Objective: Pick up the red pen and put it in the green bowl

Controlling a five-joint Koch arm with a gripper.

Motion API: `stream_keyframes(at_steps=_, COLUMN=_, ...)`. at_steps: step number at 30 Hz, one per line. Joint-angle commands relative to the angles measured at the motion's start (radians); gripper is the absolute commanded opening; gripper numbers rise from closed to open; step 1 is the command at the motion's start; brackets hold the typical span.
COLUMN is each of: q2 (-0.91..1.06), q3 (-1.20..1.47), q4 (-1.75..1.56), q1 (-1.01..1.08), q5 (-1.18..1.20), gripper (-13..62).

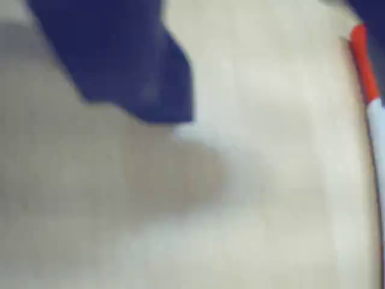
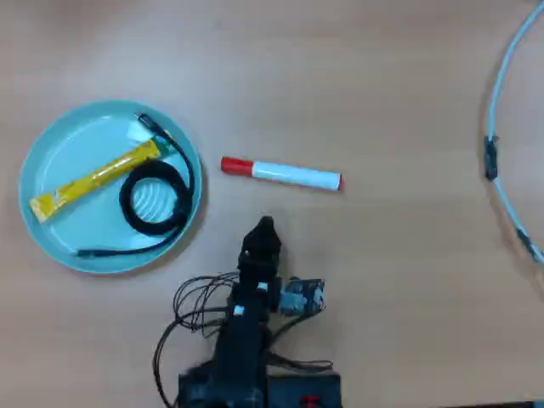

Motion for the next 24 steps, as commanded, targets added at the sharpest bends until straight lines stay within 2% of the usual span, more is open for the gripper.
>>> stream_keyframes(at_steps=1, q2=0.009, q3=0.172, q4=-0.155, q1=-0.008, q5=-0.002, gripper=32.4)
stream_keyframes(at_steps=18, q2=0.009, q3=0.133, q4=-0.163, q1=-0.021, q5=-0.002, gripper=32.5)
stream_keyframes(at_steps=24, q2=0.003, q3=-0.018, q4=-0.153, q1=-0.097, q5=-0.002, gripper=32.4)
